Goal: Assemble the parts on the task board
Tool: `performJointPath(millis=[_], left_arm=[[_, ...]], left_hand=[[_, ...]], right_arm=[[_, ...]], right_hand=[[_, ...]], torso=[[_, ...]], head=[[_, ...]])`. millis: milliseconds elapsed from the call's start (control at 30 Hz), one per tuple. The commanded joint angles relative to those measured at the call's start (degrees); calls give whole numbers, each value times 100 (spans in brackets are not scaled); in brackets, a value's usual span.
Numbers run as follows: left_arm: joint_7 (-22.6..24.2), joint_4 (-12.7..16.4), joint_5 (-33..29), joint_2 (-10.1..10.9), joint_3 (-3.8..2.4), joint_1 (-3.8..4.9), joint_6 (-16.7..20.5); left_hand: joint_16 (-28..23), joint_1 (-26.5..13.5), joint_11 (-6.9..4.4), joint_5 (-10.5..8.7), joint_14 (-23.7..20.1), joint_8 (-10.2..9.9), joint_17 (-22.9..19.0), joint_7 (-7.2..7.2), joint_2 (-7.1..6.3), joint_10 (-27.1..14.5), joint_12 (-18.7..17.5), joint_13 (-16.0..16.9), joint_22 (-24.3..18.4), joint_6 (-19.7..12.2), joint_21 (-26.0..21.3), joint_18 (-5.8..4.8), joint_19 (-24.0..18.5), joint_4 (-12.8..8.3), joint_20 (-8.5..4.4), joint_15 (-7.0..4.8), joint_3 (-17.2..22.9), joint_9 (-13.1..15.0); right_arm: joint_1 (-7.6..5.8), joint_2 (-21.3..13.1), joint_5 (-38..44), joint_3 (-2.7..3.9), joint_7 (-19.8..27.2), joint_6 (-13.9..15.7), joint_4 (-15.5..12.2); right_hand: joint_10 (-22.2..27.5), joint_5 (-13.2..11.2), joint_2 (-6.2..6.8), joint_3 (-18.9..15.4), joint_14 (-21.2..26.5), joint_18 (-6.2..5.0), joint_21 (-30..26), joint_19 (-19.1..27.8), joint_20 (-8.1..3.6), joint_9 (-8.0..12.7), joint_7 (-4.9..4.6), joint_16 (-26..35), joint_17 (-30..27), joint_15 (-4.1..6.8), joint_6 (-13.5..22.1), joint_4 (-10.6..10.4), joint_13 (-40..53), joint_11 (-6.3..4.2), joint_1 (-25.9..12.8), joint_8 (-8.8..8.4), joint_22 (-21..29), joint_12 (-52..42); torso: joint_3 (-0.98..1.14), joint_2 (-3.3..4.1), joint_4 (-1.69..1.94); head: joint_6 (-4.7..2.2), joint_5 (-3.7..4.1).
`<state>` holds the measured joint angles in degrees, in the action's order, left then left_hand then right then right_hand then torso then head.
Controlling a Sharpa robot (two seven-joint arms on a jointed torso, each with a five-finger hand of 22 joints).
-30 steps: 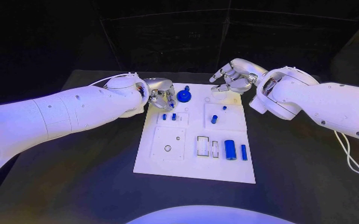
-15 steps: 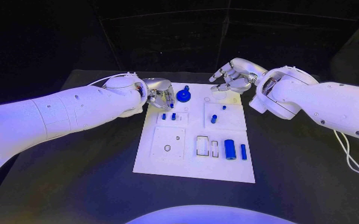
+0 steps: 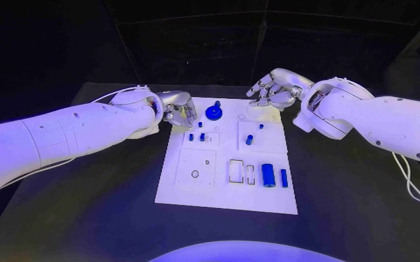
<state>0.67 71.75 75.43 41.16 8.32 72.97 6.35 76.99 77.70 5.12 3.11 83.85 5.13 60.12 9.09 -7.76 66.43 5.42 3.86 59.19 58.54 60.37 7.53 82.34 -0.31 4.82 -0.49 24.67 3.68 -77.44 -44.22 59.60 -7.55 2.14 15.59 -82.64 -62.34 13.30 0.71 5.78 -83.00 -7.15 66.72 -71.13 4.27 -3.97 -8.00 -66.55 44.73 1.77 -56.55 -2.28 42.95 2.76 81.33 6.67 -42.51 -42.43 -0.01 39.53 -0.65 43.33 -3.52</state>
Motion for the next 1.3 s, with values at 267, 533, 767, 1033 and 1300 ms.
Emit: performJointPath(millis=[267, 533, 767, 1033, 1300], left_arm=[[1127, 346, -2962, 581, -7, 28, 843], [2427, 858, -6044, 880, 11, 26, 1444], [2997, 1160, -7287, 988, 18, 16, 1418], [3075, 1203, -7596, 1000, 24, 10, 1407], [3022, 1193, -7637, 984, 30, 7, 1450]], left_hand=[[-165, -91, 51, 79, -11, 28, -327, 59, 23, -43, -59, 10, -471, 125, -528, 7, -192, 40, 90, 82, 108, 24], [-645, -147, -123, 142, -281, 195, -1121, -92, 73, 508, 144, 110, -1266, 478, -1419, 183, -546, 69, 9, -42, 173, 66], [-1092, -208, -106, 141, -558, 165, -1797, -76, 73, 521, 66, 98, -1951, 463, -2215, 293, -865, 86, 17, -24, 153, 38], [-1209, -248, -94, 137, -640, 151, -1972, -65, 66, 515, 39, 95, -1993, 449, -2288, 292, -903, 105, 28, -13, 114, 31], [-1213, -245, -93, 138, -647, 147, -1967, -64, 71, 513, 33, 94, -2005, 445, -2307, 292, -910, 104, 30, -11, 111, 29]], right_arm=[[14, -247, 933, -4, -65, -30, 12], [202, -377, 2250, -9, -361, 75, -72], [386, -349, 2791, -10, -528, 70, -105], [508, -243, 2985, -10, -610, -187, -79], [543, -115, 3052, -10, -684, -352, 8]], right_hand=[[138, -133, 242, 642, -31, -121, -146, 15, 66, 10, -42, -9, 131, -65, -250, -3, -1813, 109, 141, -4, 160, 2047], [-65, -146, 442, 1020, -43, -122, -147, -25, 117, 7, -91, -41, 218, -124, -335, 0, -2624, 173, 93, -39, 147, 2946], [-19, -152, 560, 1160, -48, -118, -143, -33, 158, 25, -143, -68, 264, -173, -208, -9, -2906, 242, 43, -160, 146, 3272], [-52, -260, 639, 1281, -109, -113, -106, -64, 199, 14, -180, -257, 556, -209, -206, -15, -3173, 285, 1, -240, 94, 3463], [-35, -278, 676, 1345, -132, -107, -78, -85, 218, 19, -215, -360, 694, -233, -160, -5, -3320, 319, -10, -291, 61, 3565]], torso=[[-2, 5, 3], [10, 8, -30], [8, 8, -10], [17, 7, -24], [11, 7, -10]], head=[[-79, 158], [-162, 335], [-187, 405], [-222, 394], [-217, 436]])
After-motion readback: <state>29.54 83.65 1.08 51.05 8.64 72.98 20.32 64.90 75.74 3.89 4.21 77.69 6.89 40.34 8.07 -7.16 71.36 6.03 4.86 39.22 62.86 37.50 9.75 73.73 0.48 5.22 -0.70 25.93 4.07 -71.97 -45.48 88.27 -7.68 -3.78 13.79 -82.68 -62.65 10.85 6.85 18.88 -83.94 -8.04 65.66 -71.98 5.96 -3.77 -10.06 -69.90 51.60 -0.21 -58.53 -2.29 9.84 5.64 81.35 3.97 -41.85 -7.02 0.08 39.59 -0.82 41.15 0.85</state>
